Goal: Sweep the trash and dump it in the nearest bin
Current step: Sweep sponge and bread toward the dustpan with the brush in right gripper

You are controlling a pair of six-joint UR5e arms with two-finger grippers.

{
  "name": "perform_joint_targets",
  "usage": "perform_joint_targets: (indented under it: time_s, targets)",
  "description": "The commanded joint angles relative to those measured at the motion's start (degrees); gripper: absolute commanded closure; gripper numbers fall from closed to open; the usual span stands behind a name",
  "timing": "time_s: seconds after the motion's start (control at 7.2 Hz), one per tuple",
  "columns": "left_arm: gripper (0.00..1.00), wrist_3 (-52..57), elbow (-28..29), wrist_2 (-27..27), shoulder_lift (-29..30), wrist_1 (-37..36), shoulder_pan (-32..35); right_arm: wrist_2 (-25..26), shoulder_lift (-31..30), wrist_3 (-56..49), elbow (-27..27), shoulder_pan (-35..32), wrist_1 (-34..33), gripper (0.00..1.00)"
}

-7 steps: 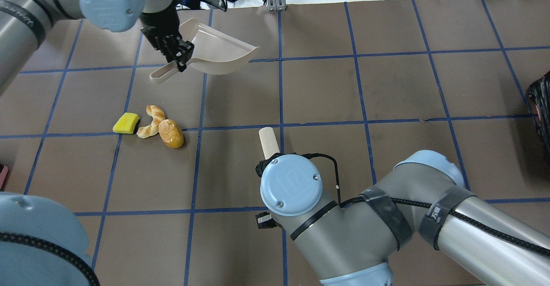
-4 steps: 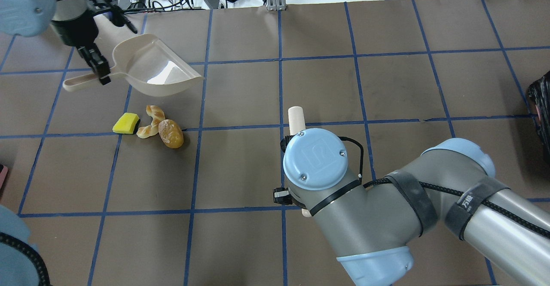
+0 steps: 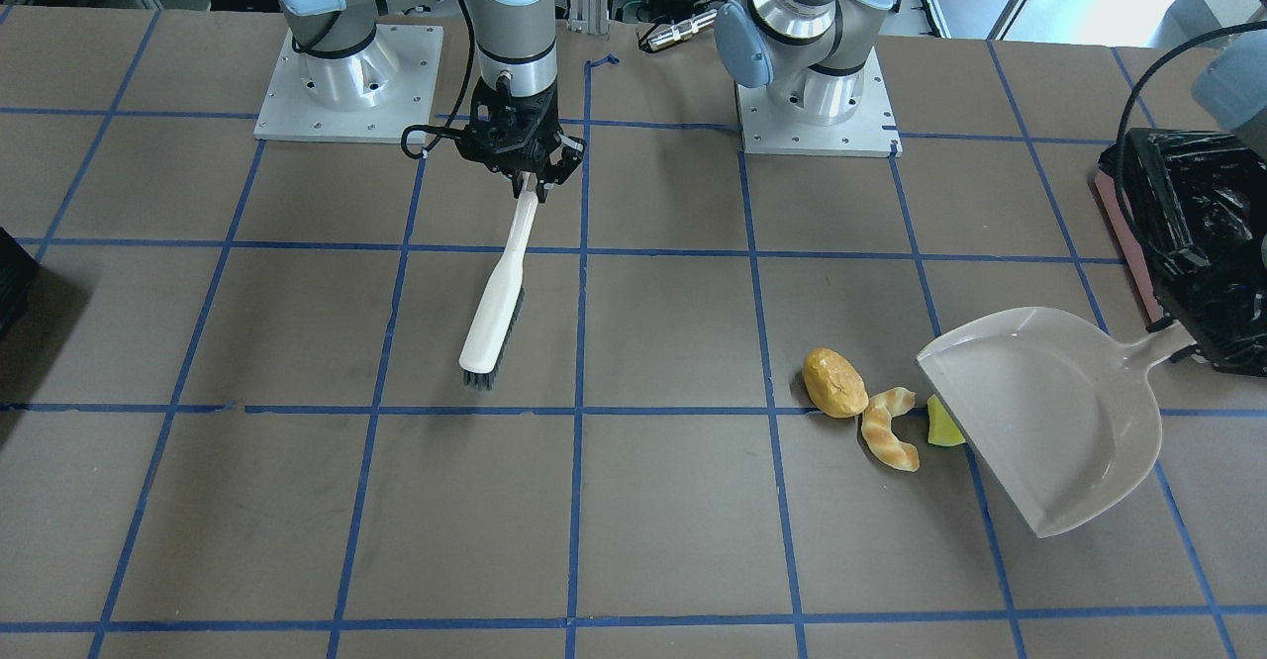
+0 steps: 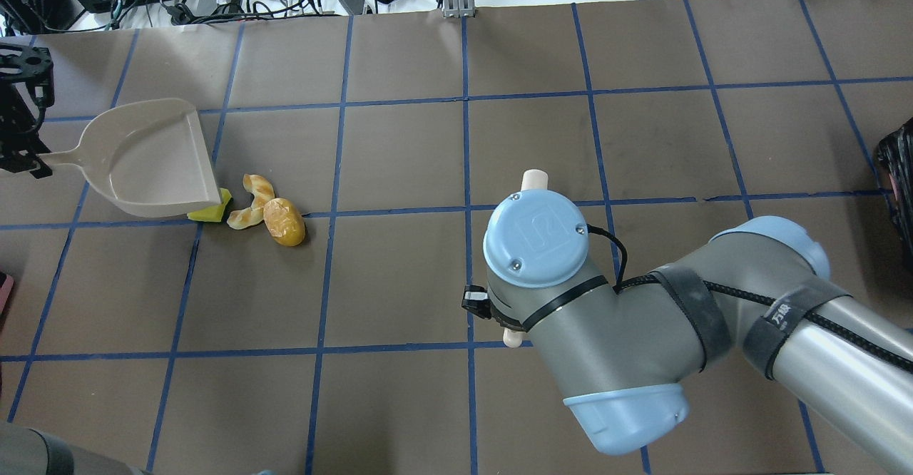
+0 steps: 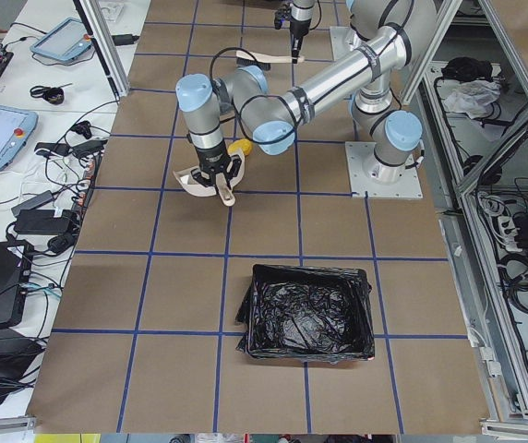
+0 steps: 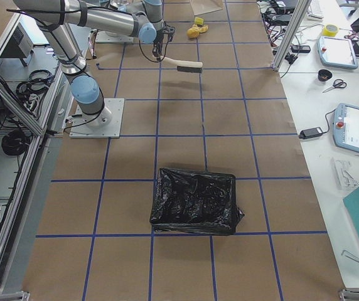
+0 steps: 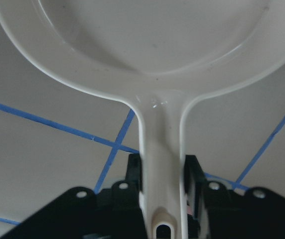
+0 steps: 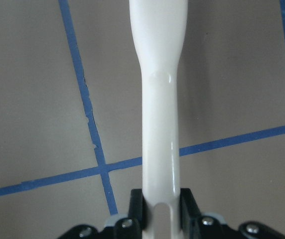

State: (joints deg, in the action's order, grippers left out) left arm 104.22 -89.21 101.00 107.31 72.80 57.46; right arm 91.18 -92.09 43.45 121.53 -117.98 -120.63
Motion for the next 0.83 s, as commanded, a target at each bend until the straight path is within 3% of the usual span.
perform_joint_targets:
  time_s: [0.0, 0.42, 0.69]
  targets:
    - [1.0, 16.8, -5.7, -0.5, 1.1, -13.2, -5.1, 0.3, 7.0, 12.0, -6.0, -6.4, 0.0, 1.0]
    - [1.0, 22.0, -6.2, -0.6, 4.0, -16.5, -5.8, -0.2, 21.7, 25.0, -25.0, -14.9, 4.3, 1.0]
    - [1.0, 23.9, -6.5, -0.6, 5.8, -16.7, -5.7, -0.2, 29.0, 33.9, -33.6, -19.8, 5.0, 1.0]
